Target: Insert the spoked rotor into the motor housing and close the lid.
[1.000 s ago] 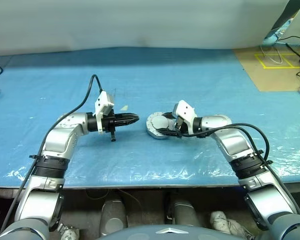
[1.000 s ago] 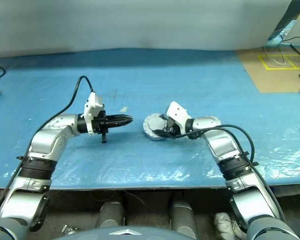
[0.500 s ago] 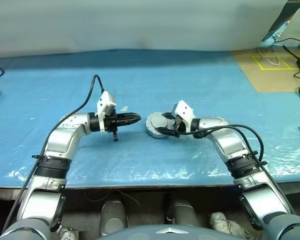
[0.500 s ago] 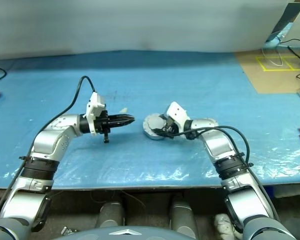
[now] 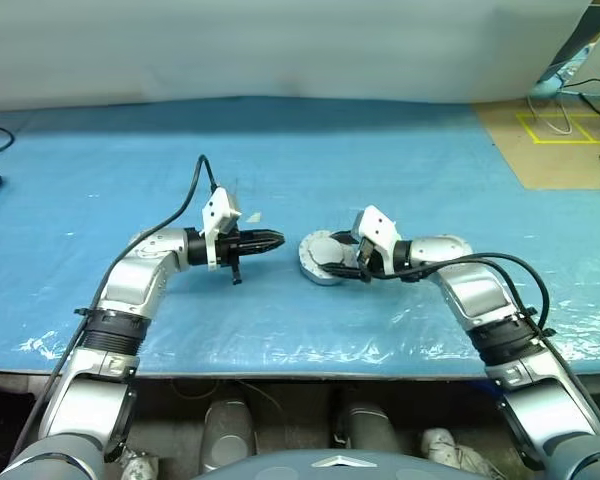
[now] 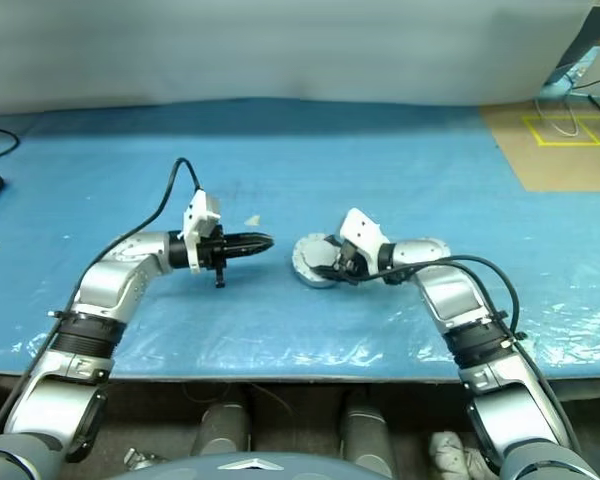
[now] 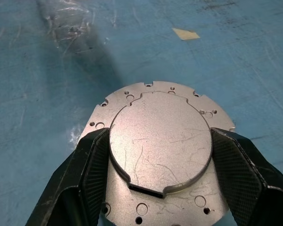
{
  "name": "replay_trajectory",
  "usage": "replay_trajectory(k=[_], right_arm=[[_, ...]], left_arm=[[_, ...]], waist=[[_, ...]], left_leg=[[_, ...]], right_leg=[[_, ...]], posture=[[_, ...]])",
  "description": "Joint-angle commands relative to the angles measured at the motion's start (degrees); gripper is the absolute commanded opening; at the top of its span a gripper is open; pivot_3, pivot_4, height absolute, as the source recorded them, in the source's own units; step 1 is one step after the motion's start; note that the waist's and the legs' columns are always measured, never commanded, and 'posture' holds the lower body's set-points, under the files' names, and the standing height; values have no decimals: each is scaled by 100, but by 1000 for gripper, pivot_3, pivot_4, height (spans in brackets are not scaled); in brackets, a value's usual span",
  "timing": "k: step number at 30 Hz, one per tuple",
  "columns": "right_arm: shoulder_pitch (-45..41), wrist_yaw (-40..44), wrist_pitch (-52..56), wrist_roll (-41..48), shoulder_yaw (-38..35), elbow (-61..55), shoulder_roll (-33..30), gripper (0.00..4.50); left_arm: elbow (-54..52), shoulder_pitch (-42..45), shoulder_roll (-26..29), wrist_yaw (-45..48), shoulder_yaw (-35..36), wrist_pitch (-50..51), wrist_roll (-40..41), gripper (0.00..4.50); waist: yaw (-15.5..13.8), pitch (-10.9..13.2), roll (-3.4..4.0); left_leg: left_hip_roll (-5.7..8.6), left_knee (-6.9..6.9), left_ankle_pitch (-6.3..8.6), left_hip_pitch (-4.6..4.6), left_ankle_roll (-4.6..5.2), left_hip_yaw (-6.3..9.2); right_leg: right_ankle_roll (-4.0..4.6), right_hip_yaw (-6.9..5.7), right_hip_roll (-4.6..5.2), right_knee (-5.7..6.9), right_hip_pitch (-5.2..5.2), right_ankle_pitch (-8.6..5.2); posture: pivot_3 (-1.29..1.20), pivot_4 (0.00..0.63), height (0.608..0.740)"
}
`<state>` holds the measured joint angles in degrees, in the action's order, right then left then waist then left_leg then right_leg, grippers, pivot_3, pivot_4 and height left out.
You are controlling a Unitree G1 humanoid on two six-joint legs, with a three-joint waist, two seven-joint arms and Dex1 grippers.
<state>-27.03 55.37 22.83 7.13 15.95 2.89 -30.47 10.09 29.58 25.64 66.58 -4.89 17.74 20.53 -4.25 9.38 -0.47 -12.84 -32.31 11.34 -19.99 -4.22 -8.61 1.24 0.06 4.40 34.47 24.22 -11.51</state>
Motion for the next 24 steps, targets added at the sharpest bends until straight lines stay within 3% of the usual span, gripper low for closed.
replay_trajectory(k=[1,9,24], right_arm=[[385,208,400,-231,556,54,-72,2967],[287,-4,411,-285,458,230,31,2967],[327,-152,368,-301,362,218,23,2967]], left_arm=[[43,248,-55,20,-52,-230,-62,367],[540,317,-155,108,-568,-983,-683,367],[1638,638,-593,-182,-914,-1884,-1443,367]], waist=[[21,-2,-4],[33,-4,-2],[32,-7,-4]], left_leg=[[-1,7,0,-2,0,0],[-5,38,5,1,-9,0],[-6,15,5,7,-9,-3]], right_leg=[[2,-2,-2,1,0,-6],[13,-6,-10,10,1,-34],[13,-2,-7,25,-1,-33]], posture=[[0,150,740],[0,150,740],[0,150,740]])
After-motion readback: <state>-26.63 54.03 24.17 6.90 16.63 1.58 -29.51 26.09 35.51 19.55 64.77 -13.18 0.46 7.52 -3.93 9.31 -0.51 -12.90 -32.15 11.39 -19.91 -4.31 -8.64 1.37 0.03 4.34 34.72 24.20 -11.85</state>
